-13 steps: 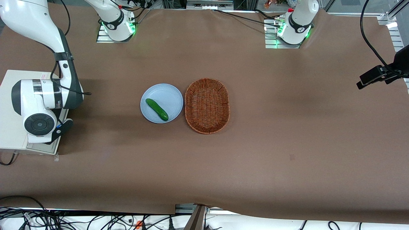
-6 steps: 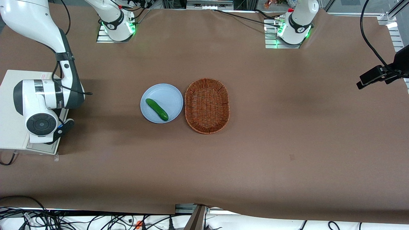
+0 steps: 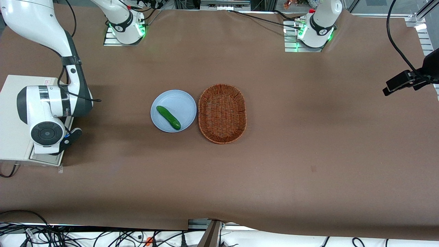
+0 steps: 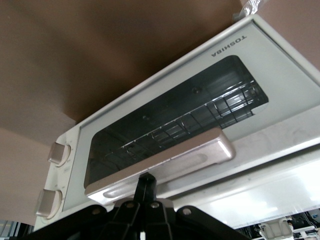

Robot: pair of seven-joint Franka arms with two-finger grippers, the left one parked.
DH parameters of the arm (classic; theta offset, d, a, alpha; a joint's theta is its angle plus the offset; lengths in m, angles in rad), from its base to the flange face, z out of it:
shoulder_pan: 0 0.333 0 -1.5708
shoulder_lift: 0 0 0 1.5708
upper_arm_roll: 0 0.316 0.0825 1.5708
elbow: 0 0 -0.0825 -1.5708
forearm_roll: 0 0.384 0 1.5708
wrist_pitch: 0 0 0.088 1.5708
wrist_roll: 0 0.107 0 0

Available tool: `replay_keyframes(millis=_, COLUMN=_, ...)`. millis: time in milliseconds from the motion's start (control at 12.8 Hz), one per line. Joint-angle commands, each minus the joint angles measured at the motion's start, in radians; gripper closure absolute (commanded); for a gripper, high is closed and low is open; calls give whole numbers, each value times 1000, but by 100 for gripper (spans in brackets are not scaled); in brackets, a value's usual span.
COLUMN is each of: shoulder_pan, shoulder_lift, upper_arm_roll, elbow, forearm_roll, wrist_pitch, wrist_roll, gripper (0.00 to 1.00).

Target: Open oven door with right arm only

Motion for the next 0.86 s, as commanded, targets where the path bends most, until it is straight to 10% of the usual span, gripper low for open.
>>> replay_keyframes(millis=0, shoulder_pan=13, shoulder_lift=6, upper_arm_roll=2, elbow=-17, forearm_roll=45, wrist_pitch=24, wrist_roll=40, gripper=100)
replay_keyframes(millis=784, shoulder_pan=13, shoulder_lift=53, upper_arm_roll=2, elbow=-17, forearm_roll=157, wrist_pitch=91, wrist_roll=91, gripper=100)
